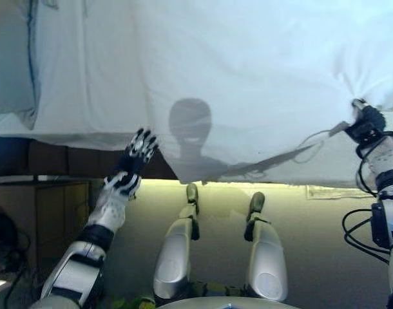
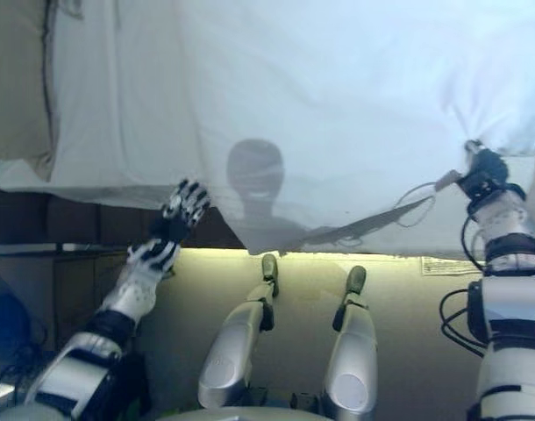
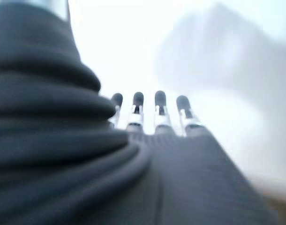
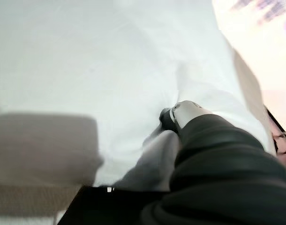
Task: Make the bed neatly
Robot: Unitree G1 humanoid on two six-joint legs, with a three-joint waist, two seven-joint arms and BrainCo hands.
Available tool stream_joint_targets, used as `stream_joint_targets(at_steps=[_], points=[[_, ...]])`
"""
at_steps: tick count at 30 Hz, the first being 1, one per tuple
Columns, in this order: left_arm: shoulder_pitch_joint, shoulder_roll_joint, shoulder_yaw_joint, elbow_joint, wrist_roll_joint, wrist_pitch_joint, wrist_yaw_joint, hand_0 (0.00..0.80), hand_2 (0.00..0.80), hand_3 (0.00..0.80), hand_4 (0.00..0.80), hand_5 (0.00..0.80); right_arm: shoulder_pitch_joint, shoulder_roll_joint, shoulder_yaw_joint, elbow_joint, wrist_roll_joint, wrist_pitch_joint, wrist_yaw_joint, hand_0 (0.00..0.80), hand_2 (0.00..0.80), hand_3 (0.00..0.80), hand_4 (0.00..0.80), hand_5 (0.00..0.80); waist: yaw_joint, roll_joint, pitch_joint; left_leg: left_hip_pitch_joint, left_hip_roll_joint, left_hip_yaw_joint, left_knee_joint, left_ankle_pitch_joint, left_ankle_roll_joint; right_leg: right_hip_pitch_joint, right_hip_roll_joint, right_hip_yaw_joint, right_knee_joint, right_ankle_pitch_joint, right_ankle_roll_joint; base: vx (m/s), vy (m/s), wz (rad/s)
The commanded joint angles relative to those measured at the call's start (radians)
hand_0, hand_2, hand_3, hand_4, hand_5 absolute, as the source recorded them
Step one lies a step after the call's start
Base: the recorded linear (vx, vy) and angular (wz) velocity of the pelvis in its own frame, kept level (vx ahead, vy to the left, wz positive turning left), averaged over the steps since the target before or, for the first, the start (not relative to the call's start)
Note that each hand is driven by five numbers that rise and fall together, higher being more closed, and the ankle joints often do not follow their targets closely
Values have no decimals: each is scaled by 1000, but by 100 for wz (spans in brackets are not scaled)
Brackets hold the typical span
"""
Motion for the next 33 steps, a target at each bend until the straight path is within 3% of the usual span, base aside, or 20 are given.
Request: stream_joint_targets(at_steps=[1,5,11,12,21,22,23,27,28,33], points=[[-41,-36,-38,53,-33,58,17,0,0,0,0,0,-42,28,57,-138,111,-42,23,800,800,800,800,800,-21,-83,-30,-14,90,19,119,-81,-60,-9,-20,-29,-55,52,36,-13,-74,-23],[-99,-105,-57,142,-78,181,36,0,0,0,0,0,-3,107,107,-288,158,-57,-37,800,800,800,800,800,-43,-152,-57,13,118,30,122,-83,-69,37,5,-33,-92,65,34,14,-127,-21],[-105,-186,-70,262,-90,342,33,0,0,0,0,0,25,163,142,-365,239,-110,-34,800,800,800,800,800,-51,-235,-73,42,158,39,156,-101,-77,116,38,-48,-133,72,29,53,-173,-8],[-105,-195,-71,282,-92,366,32,0,0,0,0,0,27,172,141,-382,248,-119,-35,800,800,800,800,800,-50,-240,-78,55,165,30,162,-130,-86,134,48,-44,-135,54,38,113,-153,-4],[-67,-280,-46,381,-207,526,77,0,0,0,0,0,21,213,150,-479,265,-176,-71,800,800,800,800,800,-42,-304,-93,70,190,27,184,-161,-88,194,76,-51,-168,54,43,46,-135,-2],[-60,-289,-33,393,-263,597,98,0,0,0,0,0,22,217,148,-482,272,-181,-65,800,800,800,800,800,-39,-313,-94,71,194,25,188,-166,-88,203,79,-54,-172,53,44,29,-117,0],[-58,-292,-27,409,-322,657,128,0,0,0,0,0,21,223,149,-487,276,-188,-66,800,800,800,800,800,-38,-319,-93,70,197,24,191,-167,-90,206,81,-55,-174,53,45,25,-131,0],[-44,-304,-14,435,-442,753,182,0,0,0,0,0,25,234,150,-530,305,-215,-69,800,800,800,800,800,-34,-332,-84,66,202,19,186,-167,-94,212,89,-61,-187,56,46,-26,-98,1],[-43,-306,-12,436,-450,775,195,0,0,0,0,0,26,238,147,-539,309,-224,-67,800,800,800,800,800,-34,-340,-76,53,198,27,185,-141,-87,201,83,-68,-189,73,38,-107,-89,0],[-15,-305,-20,443,-478,833,263,0,0,0,0,0,29,245,131,-596,307,-273,-77,800,800,800,800,800,-29,-348,-60,48,199,22,170,-134,-93,200,91,-77,-200,75,40,-49,-74,0]])
